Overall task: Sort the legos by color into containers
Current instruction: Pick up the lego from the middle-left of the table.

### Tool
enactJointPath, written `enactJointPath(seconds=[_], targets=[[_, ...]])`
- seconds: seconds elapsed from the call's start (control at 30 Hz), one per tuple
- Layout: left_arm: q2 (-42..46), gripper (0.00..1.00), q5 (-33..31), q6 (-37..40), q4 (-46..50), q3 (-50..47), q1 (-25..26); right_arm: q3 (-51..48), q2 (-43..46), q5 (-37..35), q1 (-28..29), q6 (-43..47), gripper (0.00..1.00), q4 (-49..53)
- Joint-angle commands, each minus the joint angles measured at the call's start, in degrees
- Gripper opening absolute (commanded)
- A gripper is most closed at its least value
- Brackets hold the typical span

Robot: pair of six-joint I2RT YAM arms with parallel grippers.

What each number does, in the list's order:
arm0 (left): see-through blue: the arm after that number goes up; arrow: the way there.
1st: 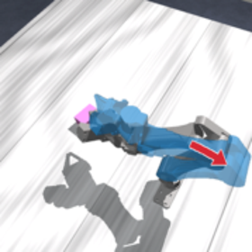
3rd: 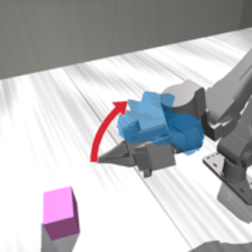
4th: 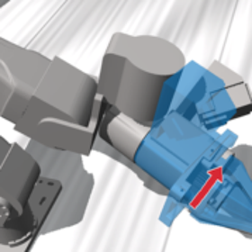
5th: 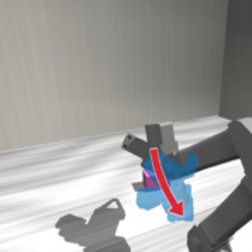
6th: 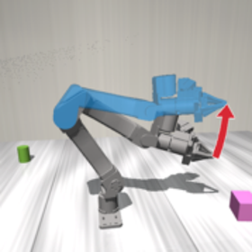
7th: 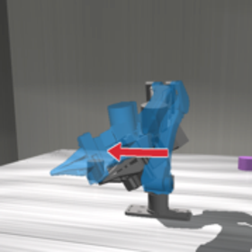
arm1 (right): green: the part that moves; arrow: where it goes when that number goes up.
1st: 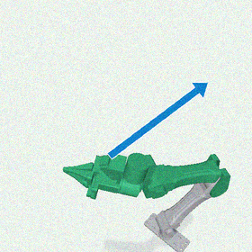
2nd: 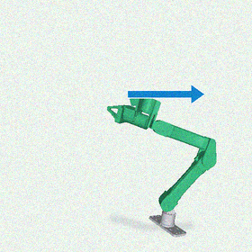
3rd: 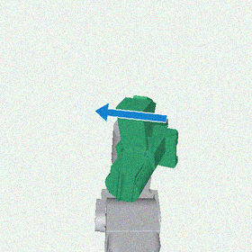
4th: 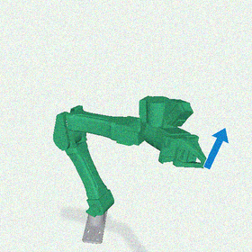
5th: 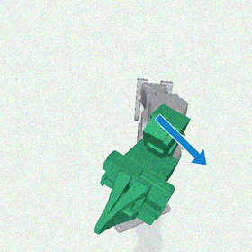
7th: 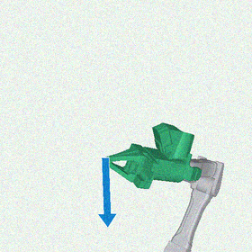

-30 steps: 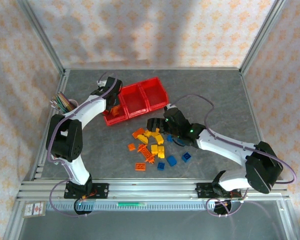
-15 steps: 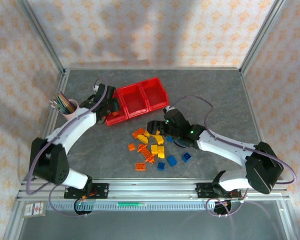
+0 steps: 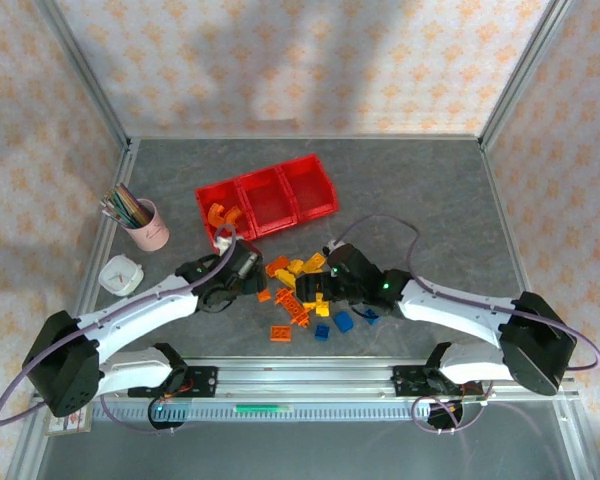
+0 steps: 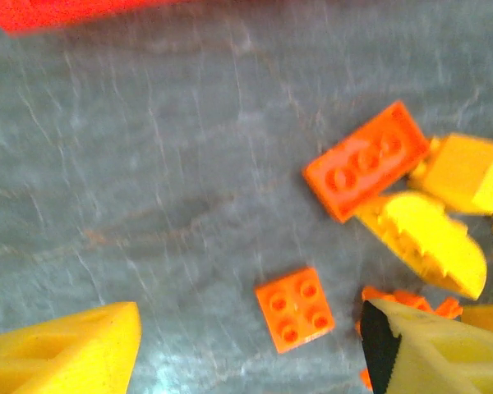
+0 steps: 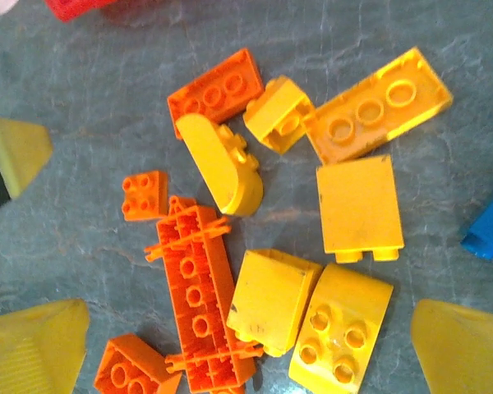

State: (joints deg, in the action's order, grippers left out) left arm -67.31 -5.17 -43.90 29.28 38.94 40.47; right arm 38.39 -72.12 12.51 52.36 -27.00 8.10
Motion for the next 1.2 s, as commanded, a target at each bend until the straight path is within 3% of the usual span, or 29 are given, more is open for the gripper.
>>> enactJointPath(seconds=[0.0, 0.37, 0.67, 1.03, 1.17], targets=[[-0.72, 0.76, -2.55, -7.98, -0.67, -1.54, 2.66, -1.90, 1.28, -0.80, 0.20, -0.93, 1.00, -2.50], [-8.73, 0.77, -5.05, -12.53, -5.60, -1.76, 5.34, -2.55, 1.68, -3.38, 0.15, -1.13, 1.00, -2.92], [-13.51, 0.69, -6.60, -12.88, -6.33, -0.37, 5.75, -2.62, 1.19, -4.05, 0.18, -0.87, 1.00, -3.13], [-19.87, 0.68, -7.96, -13.54, -5.60, 2.62, 7.51, -3.03, 0.41, -4.45, 0.26, -0.77, 1.00, -3.51], [-20.58, 0.60, -8.33, -13.89, -4.60, 1.80, 7.85, -3.19, 0.61, -4.85, 0.28, -0.59, 1.00, -3.19]])
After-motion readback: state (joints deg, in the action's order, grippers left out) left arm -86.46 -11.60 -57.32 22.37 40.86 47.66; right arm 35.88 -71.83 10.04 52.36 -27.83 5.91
